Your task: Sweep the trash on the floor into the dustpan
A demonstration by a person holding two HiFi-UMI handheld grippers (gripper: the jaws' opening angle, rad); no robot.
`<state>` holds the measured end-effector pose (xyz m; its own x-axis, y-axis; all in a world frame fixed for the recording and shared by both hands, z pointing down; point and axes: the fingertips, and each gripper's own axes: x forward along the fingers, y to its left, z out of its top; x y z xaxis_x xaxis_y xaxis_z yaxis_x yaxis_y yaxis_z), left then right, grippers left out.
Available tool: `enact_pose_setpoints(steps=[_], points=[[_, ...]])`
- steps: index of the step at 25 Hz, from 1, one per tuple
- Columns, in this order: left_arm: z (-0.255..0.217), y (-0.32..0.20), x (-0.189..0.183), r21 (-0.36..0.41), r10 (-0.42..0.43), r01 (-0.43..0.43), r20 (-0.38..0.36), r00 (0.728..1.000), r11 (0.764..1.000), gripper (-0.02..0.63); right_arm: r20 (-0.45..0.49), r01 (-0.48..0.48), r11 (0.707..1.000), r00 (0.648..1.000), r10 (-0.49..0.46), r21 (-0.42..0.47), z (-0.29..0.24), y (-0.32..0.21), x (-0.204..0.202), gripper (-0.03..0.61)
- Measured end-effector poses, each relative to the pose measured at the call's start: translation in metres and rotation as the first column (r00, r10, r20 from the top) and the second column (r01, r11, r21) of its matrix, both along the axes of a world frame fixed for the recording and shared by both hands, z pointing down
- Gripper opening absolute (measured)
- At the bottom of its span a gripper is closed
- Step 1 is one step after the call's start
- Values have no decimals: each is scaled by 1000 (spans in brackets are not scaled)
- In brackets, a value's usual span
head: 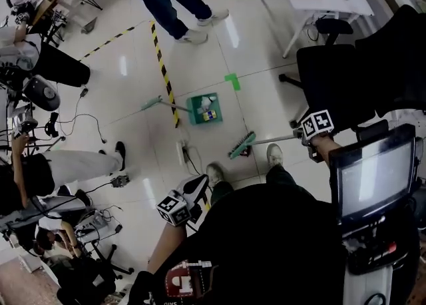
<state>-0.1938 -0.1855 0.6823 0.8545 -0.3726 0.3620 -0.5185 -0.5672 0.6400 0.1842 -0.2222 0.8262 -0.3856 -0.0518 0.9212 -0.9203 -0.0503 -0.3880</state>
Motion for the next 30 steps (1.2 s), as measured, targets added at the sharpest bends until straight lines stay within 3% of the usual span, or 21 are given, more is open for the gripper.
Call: enact_pose_setpoints(steps=[3, 6, 11, 15, 18, 21, 26, 30], points=[[4, 1, -4, -16, -9, 8, -35, 999, 1000, -3, -27, 44, 993, 999, -47, -108, 10, 32, -19, 87], [13, 9, -24, -26, -30, 30, -14, 999, 999, -2, -38, 81, 978, 995, -90, -194, 29, 54, -44, 87], [10, 27, -57, -62, -113, 114, 27, 993, 992, -3, -101, 66, 972, 991, -91, -226, 64, 50, -50, 87], [11, 47, -79, -97, -171, 175, 50, 984, 980, -3, -177, 3, 987, 984, -32, -159, 78, 12, -33, 86], [13, 53, -89, -108, -186, 193, 76, 980, 975, -3, -175, -78, 992, 983, 60, -95, 78, -24, -30, 84], [10, 49, -93, -105, -196, 203, 73, 978, 974, -3, -173, -96, 995, 981, 89, -33, 72, -62, -38, 84], [3, 42, -95, -86, -189, 195, 79, 979, 977, -3, -179, 18, 996, 984, -1, 91, 59, -126, -65, 83], [5, 45, -99, -95, -194, 202, 93, 977, 975, -3, -197, 169, 967, 972, -131, 192, 47, -163, -87, 84]])
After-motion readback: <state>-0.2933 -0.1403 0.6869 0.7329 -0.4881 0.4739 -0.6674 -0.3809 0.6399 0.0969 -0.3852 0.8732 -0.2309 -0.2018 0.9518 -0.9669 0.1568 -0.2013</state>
